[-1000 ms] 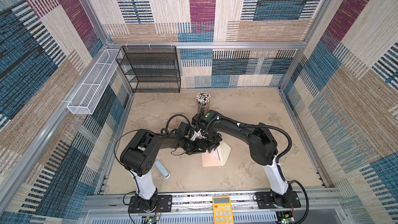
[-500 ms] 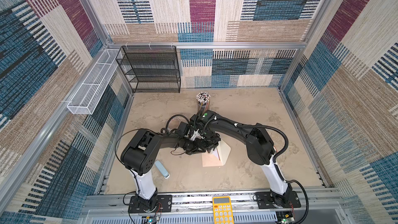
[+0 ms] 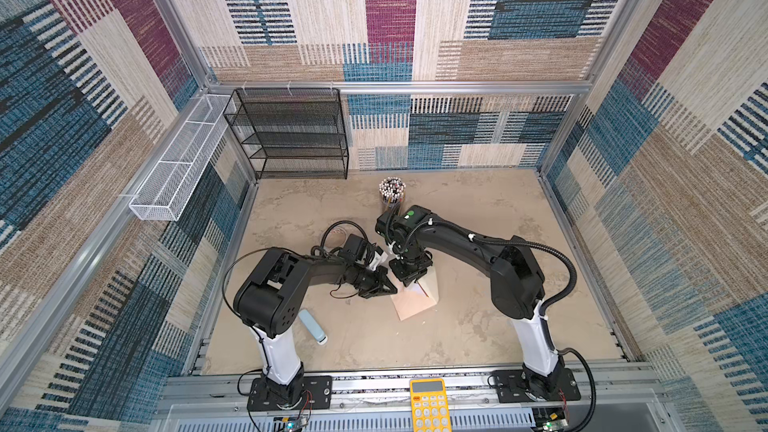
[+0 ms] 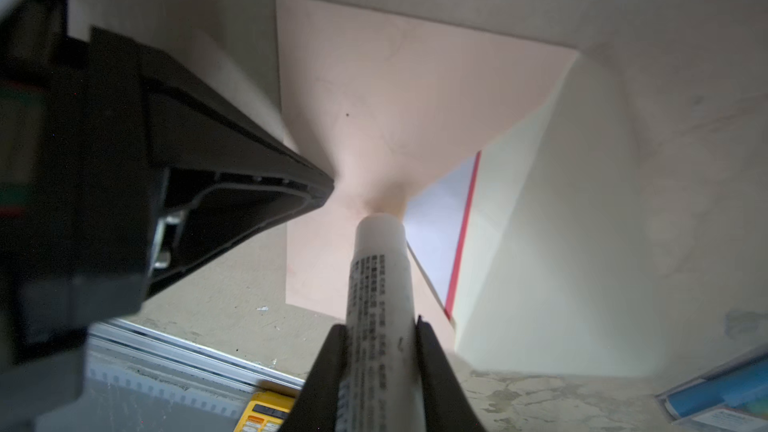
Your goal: Place the letter into the envelope and seal it
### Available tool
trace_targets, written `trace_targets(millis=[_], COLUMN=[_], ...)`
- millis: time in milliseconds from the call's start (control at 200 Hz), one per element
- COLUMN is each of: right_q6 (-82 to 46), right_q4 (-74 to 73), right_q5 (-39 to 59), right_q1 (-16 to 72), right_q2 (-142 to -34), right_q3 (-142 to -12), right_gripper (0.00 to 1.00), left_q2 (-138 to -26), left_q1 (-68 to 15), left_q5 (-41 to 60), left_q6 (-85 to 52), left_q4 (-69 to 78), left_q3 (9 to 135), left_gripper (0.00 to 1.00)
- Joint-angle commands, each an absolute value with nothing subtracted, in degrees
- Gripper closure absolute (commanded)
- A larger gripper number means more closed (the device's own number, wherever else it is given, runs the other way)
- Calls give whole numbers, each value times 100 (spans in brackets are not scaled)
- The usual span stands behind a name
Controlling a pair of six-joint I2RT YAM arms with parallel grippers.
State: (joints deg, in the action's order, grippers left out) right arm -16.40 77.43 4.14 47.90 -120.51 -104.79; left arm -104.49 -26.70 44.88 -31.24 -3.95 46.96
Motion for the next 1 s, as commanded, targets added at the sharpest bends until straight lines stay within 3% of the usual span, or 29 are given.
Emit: trace_targets(millis=[0, 641, 782, 997], right_q6=[-1714, -1880, -1966, -2005], right_q4=[7673, 6886, 6238, 4651], right_q5=[326, 211, 71, -43], right_q1=[4774, 4548, 4492, 4429], right_q2=[-11906, -10994, -10527, -9503], right_q3=[-10440, -10109, -9675, -8628], right_gripper=[100, 100, 100, 100], left_q2=[-10512, -10123, -9829, -8988], left_q1=[-2672, -2676, -2681, -2681], left_q5=[3535, 3681, 3700, 3797], left_q6=[-2900, -2910, -2874, -2811], left_q4=[-1179, -1306, -1427, -1566], left_q3=[4696, 4913, 4964, 5084], left_gripper=[100, 100, 92, 70])
